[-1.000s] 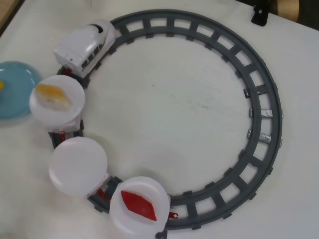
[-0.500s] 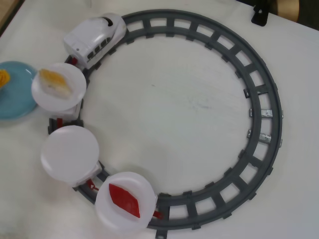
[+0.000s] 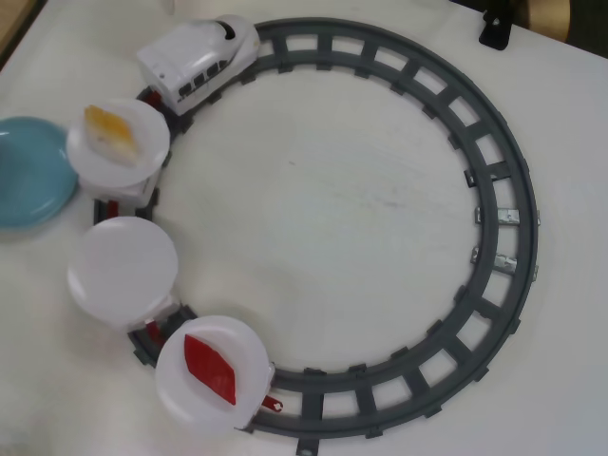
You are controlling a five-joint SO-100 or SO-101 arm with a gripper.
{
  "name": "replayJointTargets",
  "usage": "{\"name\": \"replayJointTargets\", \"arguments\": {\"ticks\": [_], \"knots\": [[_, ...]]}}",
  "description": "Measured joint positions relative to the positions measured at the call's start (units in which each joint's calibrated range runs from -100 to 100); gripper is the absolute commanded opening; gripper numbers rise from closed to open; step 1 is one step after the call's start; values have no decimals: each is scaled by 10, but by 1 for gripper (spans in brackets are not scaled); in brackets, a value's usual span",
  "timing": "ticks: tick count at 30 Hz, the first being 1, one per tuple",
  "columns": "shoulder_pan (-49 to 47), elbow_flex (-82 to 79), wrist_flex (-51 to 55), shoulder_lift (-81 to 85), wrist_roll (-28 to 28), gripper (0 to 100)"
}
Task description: Pick up the sushi from the Shinkansen and put it on the blue dish
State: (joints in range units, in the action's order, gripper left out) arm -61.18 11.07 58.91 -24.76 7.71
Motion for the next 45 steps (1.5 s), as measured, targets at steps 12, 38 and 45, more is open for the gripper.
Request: {"name": "replayJointTargets", "arguments": {"ticks": [12,38,45], "knots": [[38,37,175,117,0,28],[-31,-658,-43,878,-34,28],[-32,-822,-66,1099,-35,28]]}}
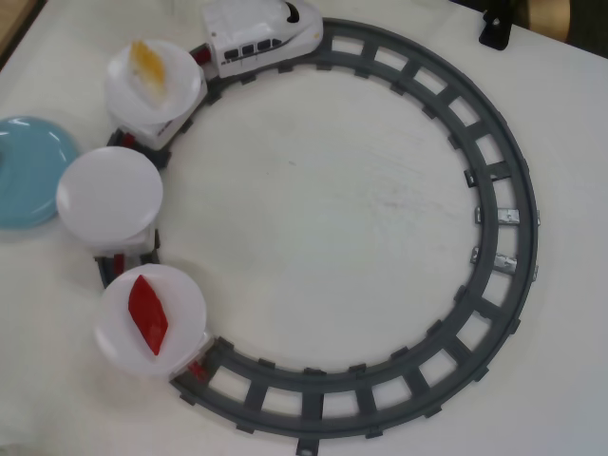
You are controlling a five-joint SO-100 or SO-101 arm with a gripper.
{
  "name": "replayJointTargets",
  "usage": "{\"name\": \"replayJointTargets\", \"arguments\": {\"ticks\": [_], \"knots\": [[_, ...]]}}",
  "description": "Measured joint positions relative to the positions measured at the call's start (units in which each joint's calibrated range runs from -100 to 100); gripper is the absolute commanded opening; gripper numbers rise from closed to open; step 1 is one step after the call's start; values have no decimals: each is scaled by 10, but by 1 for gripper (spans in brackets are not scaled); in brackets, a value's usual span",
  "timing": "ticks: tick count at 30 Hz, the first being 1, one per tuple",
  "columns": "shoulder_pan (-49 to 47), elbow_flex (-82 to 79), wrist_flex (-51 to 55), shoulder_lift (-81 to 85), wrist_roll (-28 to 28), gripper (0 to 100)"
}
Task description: Pick up the sushi from the Shinkansen and put it on the blue dish
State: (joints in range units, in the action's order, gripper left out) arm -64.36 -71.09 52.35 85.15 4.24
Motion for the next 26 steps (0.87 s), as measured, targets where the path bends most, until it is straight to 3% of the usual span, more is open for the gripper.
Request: {"name": "replayJointTargets", "arguments": {"ticks": [6,26], "knots": [[-1,-77,8,122,0,28],[2,-79,13,125,0,28]]}}
